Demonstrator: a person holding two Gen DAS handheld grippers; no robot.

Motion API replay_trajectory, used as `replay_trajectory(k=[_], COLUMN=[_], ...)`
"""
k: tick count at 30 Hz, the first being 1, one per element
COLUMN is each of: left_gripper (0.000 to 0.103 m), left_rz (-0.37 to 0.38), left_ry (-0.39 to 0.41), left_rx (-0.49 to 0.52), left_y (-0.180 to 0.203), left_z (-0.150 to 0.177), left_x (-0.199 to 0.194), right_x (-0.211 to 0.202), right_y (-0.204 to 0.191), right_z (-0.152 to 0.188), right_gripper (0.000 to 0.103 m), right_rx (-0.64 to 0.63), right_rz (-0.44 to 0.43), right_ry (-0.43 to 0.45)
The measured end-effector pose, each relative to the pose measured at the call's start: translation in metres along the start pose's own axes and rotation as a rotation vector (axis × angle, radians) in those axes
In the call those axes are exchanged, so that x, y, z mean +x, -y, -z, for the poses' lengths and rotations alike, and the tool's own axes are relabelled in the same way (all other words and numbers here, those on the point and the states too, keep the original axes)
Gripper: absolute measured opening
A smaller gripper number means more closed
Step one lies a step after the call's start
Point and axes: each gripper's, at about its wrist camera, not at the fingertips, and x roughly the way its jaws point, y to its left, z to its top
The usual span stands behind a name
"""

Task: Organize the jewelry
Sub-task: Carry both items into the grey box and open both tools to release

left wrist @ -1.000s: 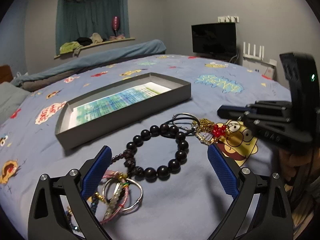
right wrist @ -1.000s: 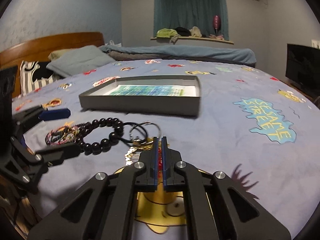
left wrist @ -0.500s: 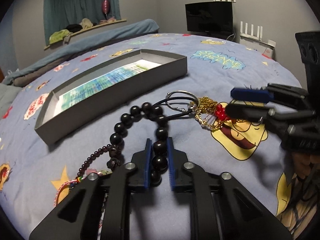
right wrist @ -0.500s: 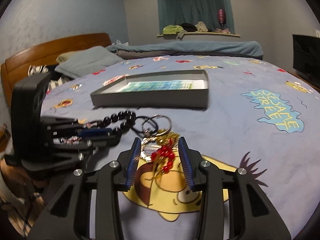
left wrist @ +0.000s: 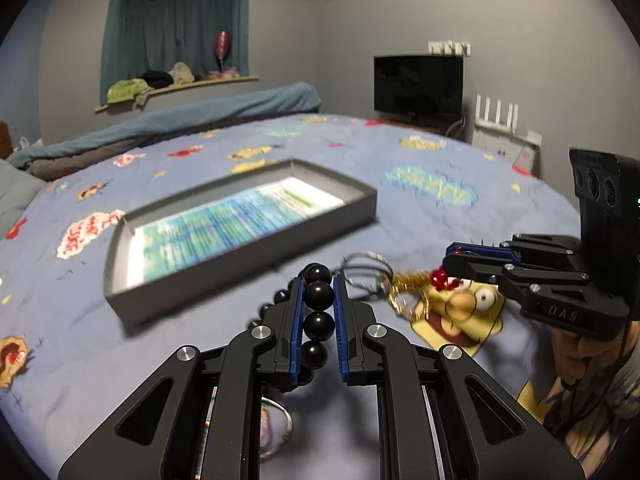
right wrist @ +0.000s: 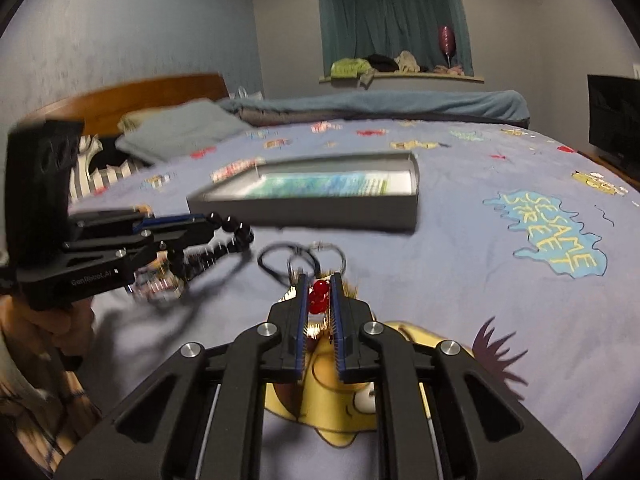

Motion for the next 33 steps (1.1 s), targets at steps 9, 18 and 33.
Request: replay_trajectory(k=[9, 18, 33], left_gripper=[0.015, 0.015, 0.015], left_rz=[0.005, 0.002, -0.092], left_ry=[0.060, 0.125, 0.154], left_rx=[-0.049, -0.092, -0.167], left_y=[-0.031, -0.064, -0.116], left_z=[-0.025, -0.057, -0.077], left_x=[-0.017, -0.021, 0.006], right_x=[-0.006, 0.007, 0.037], right_y=[0.012, 0.016, 0.024], right_z=[-0.036, -0.073, -0.123], right_gripper=[0.011, 0.011, 0.010], right_rx=[0.076, 0.066, 0.067], right_rz=[-0.062, -0.052, -0.041], right_ry=[0.110, 0.174, 0.264])
